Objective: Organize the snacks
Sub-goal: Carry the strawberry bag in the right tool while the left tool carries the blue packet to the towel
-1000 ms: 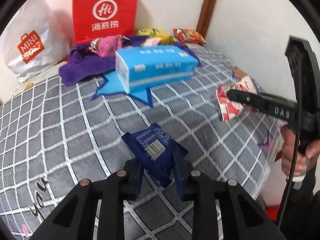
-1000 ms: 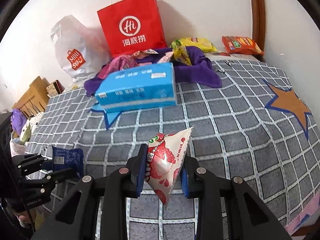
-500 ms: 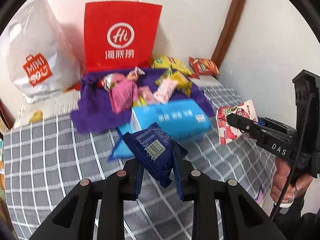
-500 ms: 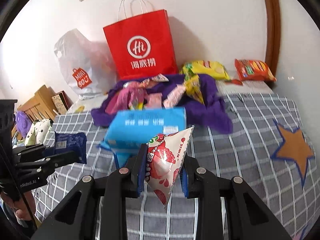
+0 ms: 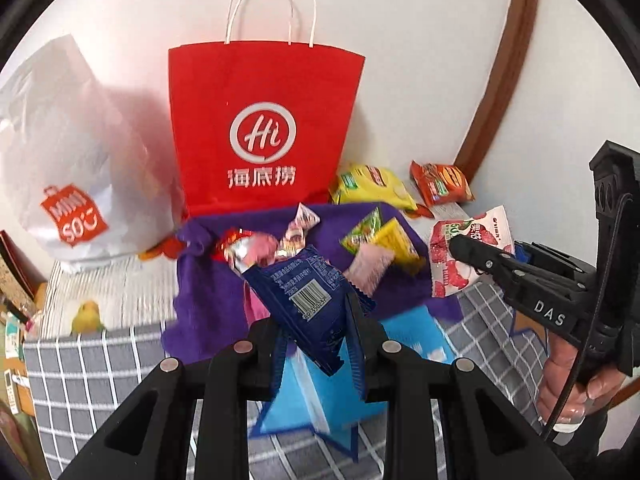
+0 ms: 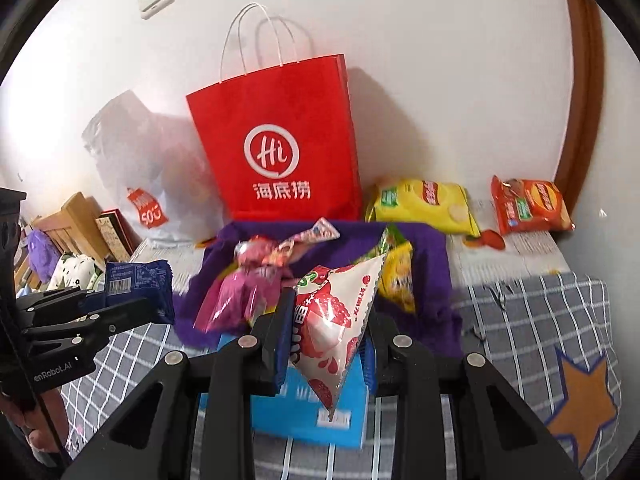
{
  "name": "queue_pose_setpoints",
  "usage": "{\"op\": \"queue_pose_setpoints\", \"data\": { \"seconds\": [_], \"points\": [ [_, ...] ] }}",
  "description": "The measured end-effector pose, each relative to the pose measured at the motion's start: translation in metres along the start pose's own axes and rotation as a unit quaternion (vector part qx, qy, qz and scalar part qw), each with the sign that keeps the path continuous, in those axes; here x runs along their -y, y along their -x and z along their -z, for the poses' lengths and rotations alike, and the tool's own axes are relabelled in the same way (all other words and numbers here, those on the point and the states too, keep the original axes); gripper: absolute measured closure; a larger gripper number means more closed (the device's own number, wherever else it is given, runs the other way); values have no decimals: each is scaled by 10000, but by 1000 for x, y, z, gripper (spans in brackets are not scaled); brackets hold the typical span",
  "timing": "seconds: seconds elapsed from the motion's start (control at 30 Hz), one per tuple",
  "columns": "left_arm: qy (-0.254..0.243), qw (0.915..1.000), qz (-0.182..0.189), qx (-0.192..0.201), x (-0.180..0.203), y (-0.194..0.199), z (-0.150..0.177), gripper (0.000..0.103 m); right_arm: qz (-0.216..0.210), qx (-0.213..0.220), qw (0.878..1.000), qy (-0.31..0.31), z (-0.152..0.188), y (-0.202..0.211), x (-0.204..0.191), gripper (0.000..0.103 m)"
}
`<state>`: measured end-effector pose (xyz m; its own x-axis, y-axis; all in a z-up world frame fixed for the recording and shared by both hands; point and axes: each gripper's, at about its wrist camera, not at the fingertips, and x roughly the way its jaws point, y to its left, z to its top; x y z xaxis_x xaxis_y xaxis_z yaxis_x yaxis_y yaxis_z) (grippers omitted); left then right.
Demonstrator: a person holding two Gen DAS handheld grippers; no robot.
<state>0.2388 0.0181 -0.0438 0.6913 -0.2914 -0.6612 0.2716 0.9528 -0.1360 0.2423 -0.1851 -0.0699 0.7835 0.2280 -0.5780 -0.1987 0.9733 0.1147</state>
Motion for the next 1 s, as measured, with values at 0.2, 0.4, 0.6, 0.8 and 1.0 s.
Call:
{"op": "queue_pose_setpoints", "data": {
  "seconds": [0.2,0.4,0.6,0.8,1.0],
  "points": [
    [136,9999,-31,-51,-10,-23,-32,78,-47,81,10000,-26,-29,-21,4,74],
    [345,9992,-176,-124,-23,-47,-53,78,-163,182,9996,-141,-55,-40,10,74],
    [490,9984,-137,-253,-35,-73,-63,78,-240,16,9996,-166,-57,-70,13,74],
    [691,9968,42,-409,-46,-102,-56,78,-197,-499,9985,51,-44,-109,11,74],
    [720,9955,107,-610,-50,-123,-49,78,-225,-787,9965,186,-33,-130,10,73]
  ]
}}
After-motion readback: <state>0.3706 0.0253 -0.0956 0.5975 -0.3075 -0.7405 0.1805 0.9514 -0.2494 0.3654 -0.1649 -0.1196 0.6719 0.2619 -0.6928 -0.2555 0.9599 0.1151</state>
